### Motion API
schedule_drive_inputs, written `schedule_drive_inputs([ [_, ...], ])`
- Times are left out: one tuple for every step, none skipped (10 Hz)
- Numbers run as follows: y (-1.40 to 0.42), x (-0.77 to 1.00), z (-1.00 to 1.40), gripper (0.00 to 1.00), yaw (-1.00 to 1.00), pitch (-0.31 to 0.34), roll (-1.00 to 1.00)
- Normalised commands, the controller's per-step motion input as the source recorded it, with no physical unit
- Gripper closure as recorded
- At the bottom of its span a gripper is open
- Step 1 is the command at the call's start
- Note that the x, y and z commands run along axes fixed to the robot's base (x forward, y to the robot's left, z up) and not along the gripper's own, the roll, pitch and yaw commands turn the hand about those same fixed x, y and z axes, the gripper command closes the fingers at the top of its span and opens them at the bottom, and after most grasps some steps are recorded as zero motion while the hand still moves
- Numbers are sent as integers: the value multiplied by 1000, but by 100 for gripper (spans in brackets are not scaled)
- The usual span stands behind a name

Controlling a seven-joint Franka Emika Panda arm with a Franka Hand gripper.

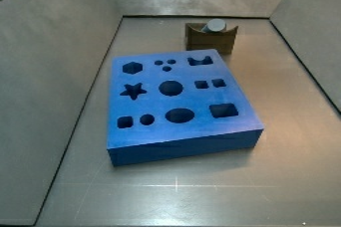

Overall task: Pick up the oval object. Move up. Place the oval object on the fixture. Regrasp the oval object. Move to above the board. Insert the oval object.
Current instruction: Regrasp the oval object.

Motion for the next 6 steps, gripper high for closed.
schedule_drive_inputs([
  [-42,117,-24,0,110,181,1000],
  [-44,115,-23,0,150,211,1000],
  [-42,115,-25,0,195,238,1000],
  [-48,119,-26,0,221,208,774],
  [-51,126,-24,0,238,173,596],
  [-53,129,-25,0,244,152,477],
])
